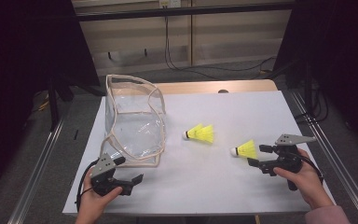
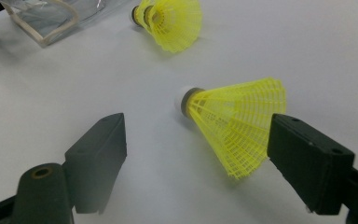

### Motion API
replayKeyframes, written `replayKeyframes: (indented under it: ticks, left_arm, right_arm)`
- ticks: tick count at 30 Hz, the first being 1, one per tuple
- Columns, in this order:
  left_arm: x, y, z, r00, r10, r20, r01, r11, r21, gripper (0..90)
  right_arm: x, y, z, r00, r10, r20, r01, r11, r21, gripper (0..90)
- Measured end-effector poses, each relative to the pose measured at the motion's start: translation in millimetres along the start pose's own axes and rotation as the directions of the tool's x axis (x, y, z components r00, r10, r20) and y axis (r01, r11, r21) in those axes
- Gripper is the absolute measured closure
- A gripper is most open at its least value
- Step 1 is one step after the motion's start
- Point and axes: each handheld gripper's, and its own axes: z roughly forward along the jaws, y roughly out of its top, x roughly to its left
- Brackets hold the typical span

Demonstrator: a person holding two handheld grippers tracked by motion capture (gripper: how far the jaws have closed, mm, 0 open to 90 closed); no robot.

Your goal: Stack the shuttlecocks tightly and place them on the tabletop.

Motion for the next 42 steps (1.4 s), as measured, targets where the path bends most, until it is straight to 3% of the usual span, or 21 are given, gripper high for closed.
replayKeyframes:
  ticks: [1, 2, 4, 5, 10, 14, 22, 30, 42]
  left_arm:
    - [-1.1, -0.1, 0.5, 0.9999, -0.015, 0.003, 0.015, 0.9998, -0.012, 5.0]
    - [-0.2, 0.0, 0.1, 1.0, -0.001, 0.002, 0.001, 1.0, -0.002, 5.0]
    - [0.0, 0.1, 0.1, 1.0, 0.001, 0.0, -0.001, 1.0, -0.002, 5.0]
    - [-1.1, -0.1, 0.8, 0.9999, -0.016, 0.003, 0.016, 0.9997, -0.017, 5.0]
    - [-0.2, 0.0, 0.2, 1.0, -0.001, 0.002, 0.001, 1.0, -0.002, 5.0]
    - [-0.5, 0.0, 0.3, 1.0, -0.005, 0.002, 0.005, 1.0, -0.007, 5.0]
    - [-0.6, 0.0, 0.4, 1.0, -0.003, 0.002, 0.003, 1.0, -0.004, 5.0]
    - [-1.0, -0.1, 0.9, 1.0, -0.006, 0.0, 0.006, 0.9999, -0.01, 5.0]
    - [-0.7, 0.0, 0.6, 1.0, -0.002, 0.0, 0.002, 1.0, -0.008, 5.0]
  right_arm:
    - [0.7, -0.2, 0.5, 1.0, 0.008, -0.003, -0.008, 1.0, 0.0, 19.3]
    - [-0.3, -0.8, 1.5, 1.0, -0.006, -0.002, 0.006, 1.0, 0.003, 19.2]
    - [1.3, -1.2, 2.9, 0.9999, 0.01, -0.005, -0.01, 0.9999, 0.007, 18.2]
    - [0.9, -1.7, 4.3, 1.0, 0.0, -0.006, 0.0, 1.0, 0.008, 18.0]
    - [2.4, -1.7, 7.9, 0.9998, 0.019, -0.01, -0.018, 0.9998, 0.011, 15.0]
    - [4.1, -1.7, 12.3, 0.9998, -0.013, -0.011, 0.013, 0.9996, 0.025, 13.5]
    - [4.7, -2.1, 16.3, 0.9997, -0.018, -0.018, 0.018, 0.9992, 0.034, 11.5]
    - [3.4, -2.1, 20.2, 0.9993, -0.036, -0.01, 0.036, 0.9982, 0.048, 16.8]
    - [0.9, -2.5, 24.2, 0.9985, -0.049, 0.023, 0.047, 0.9965, 0.069, 35.2]
